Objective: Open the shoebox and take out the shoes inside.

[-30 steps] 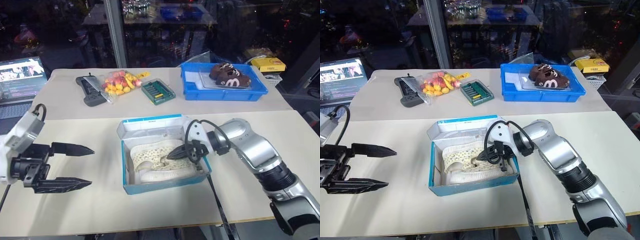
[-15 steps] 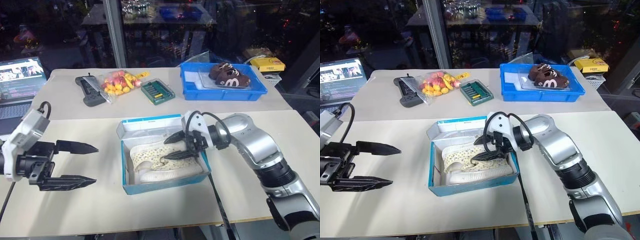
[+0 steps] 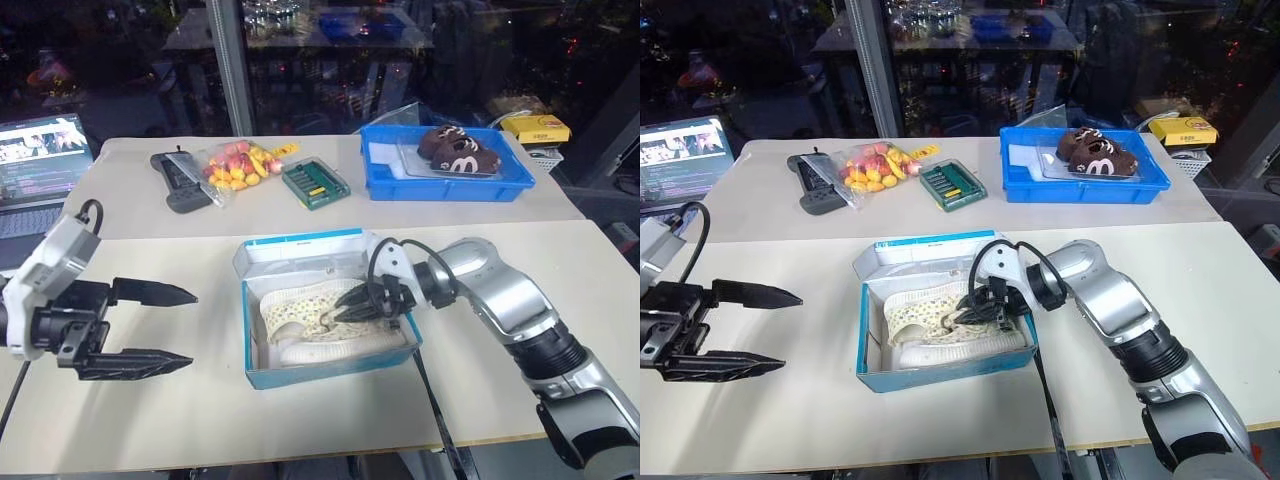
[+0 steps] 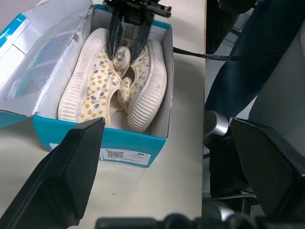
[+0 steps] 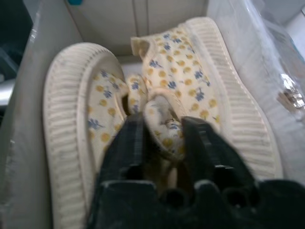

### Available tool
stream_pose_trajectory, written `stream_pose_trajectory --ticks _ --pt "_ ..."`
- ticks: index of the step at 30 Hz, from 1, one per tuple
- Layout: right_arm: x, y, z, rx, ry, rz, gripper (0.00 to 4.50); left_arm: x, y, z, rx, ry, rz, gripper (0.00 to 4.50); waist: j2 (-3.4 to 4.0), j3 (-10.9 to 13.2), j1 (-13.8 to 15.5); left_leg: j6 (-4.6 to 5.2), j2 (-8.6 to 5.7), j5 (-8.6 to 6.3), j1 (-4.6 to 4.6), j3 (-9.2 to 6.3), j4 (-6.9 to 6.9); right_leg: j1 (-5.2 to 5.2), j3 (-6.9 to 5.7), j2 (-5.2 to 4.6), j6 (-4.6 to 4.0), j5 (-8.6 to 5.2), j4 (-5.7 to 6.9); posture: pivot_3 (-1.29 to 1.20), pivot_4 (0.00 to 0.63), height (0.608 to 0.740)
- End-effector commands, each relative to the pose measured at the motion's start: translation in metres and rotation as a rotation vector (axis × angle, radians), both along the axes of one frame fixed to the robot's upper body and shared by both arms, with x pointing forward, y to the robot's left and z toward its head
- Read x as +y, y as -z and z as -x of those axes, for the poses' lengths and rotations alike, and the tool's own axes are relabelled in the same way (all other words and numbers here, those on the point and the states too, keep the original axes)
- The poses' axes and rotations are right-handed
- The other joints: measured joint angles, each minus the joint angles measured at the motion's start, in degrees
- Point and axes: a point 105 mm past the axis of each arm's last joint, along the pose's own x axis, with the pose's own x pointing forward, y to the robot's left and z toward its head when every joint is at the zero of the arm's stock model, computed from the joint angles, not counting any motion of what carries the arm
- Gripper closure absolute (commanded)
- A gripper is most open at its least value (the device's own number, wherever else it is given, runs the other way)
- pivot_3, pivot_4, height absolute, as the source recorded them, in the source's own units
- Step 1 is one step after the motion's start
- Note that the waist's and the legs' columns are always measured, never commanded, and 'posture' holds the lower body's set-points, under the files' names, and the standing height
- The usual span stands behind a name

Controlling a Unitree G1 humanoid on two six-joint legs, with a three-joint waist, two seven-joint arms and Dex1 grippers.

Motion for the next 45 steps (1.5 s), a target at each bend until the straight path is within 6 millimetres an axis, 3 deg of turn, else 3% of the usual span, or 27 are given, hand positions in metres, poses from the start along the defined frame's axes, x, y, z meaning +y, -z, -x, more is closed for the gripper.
stream_pose_trajectory --ticks 1,5,9,14,19,24,26,28,32,35,38,42,44,45 --pt "0.002 -0.013 0.004 -0.033 -0.034 -0.028 4.45 -0.001 -0.006 0.0 -0.032 0.011 -0.022 0.0 0.0 0.0 0.01 0.0 0.0 0.0 0.0 0.0 0.0 0.0 0.0 0.0 0.0 0.0 0.0 0.0 0.15 0.74" --pt "0.011 -0.059 0.031 0.023 -0.17 -0.186 4.45 -0.001 -0.005 -0.001 -0.031 0.014 -0.021 0.0 0.0 0.01 -0.01 0.0 0.0 0.0 -0.01 0.0 0.0 0.0 0.0 0.0 0.0 0.0 0.0 0.0 0.15 0.74" --pt "0.012 -0.101 0.03 0.003 -0.179 -0.298 4.45 -0.002 -0.005 -0.003 -0.032 0.017 -0.018 0.0 0.02 0.04 -0.14 0.0 0.02 0.0 -0.01 -0.01 -0.01 -0.03 0.0 0.01 -0.01 0.01 0.06 0.0 0.15 0.74" --pt "0.009 -0.111 0.016 -0.067 -0.13 -0.306 4.45 -0.003 -0.003 -0.004 -0.033 0.023 -0.012 0.0 0.0 0.03 0.15 0.0 0.01 0.0 0.02 -0.02 0.03 -0.02 -0.02 0.01 -0.03 -0.06 0.19 0.0 0.15 0.74" --pt "0.013 -0.126 0.015 -0.035 -0.126 -0.415 4.45 -0.002 -0.002 -0.005 -0.032 0.023 -0.013 0.0 0.0 0.04 0.0 0.0 0.0 0.0 0.0 0.0 0.04 -0.09 0.01 0.01 -0.06 -0.08 0.28 0.0 0.15 0.74" --pt "0.015 -0.124 0.0 -0.147 -0.06 -0.394 4.45 -0.002 -0.001 -0.006 -0.033 0.021 -0.016 0.0 0.01 0.05 -0.06 0.0 0.0 0.0 0.0 -0.01 0.03 -0.14 0.01 0.01 -0.07 -0.1 0.37 0.0 0.15 0.74" --pt "0.016 -0.12 -0.012 -0.283 -0.013 -0.349 4.45 -0.001 0.0 -0.006 -0.034 0.022 -0.023 0.0 0.01 0.05 -0.07 0.0 0.0 0.0 0.0 0.0 0.03 -0.14 0.01 0.01 -0.07 -0.1 0.37 0.0 0.15 0.74" --pt "0.015 -0.118 0.004 -0.168 -0.076 -0.371 4.45 -0.001 0.0 -0.006 -0.034 0.022 -0.023 0.0 0.02 0.05 -0.07 0.0 0.0 0.0 0.01 0.0 0.03 -0.14 0.01 0.01 -0.06 -0.11 0.37 0.0 0.15 0.74" --pt "0.001 -0.092 0.044 -0.001 -0.227 -0.246 4.45 0.0 0.0 -0.007 -0.033 0.023 -0.026 0.0 0.01 0.05 0.25 0.0 0.0 0.0 -0.02 -0.02 -0.03 -0.13 0.0 0.01 -0.14 -0.15 0.38 0.0 0.15 0.74" --pt "-0.005 -0.085 0.053 0.046 -0.241 -0.217 4.45 0.001 0.0 -0.007 -0.032 0.025 -0.03 0.0 0.01 0.06 0.41 0.01 -0.02 -0.01 -0.07 -0.04 -0.04 -0.13 -0.02 0.01 -0.17 -0.17 0.36 0.0 0.15 0.74" --pt "0.0 -0.09 0.04 0.002 -0.179 -0.264 4.45 0.001 0.001 -0.008 -0.032 0.028 -0.032 0.0 0.0 0.06 -0.19 0.01 -0.01 -0.01 -0.02 -0.01 -0.01 -0.15 0.01 0.01 -0.04 -0.25 0.38 0.0 0.15 0.74" --pt "0.015 -0.104 -0.006 -0.207 0.033 -0.355 4.45 0.002 0.001 -0.01 -0.033 0.033 -0.035 0.0 0.0 0.06 -0.55 0.01 -0.01 0.0 0.22 0.0 0.03 -0.11 0.02 0.03 -0.1 -0.23 0.63 0.0 0.15 0.74" --pt "0.013 -0.094 0.007 -0.141 -0.031 -0.309 4.45 0.002 0.001 -0.011 -0.034 0.035 -0.035 0.0 0.01 0.07 -0.27 -0.01 -0.01 0.01 0.24 -0.01 0.03 -0.15 0.03 0.04 -0.13 -0.22 0.71 0.0 0.15 0.74" --pt "0.013 -0.092 0.007 -0.189 -0.037 -0.295 4.45 0.002 0.001 -0.011 -0.034 0.035 -0.036 0.0 0.01 0.07 0.03 -0.01 -0.01 0.02 0.18 -0.02 0.02 -0.17 0.02 0.04 -0.17 -0.25 0.7 0.0 0.15 0.74"
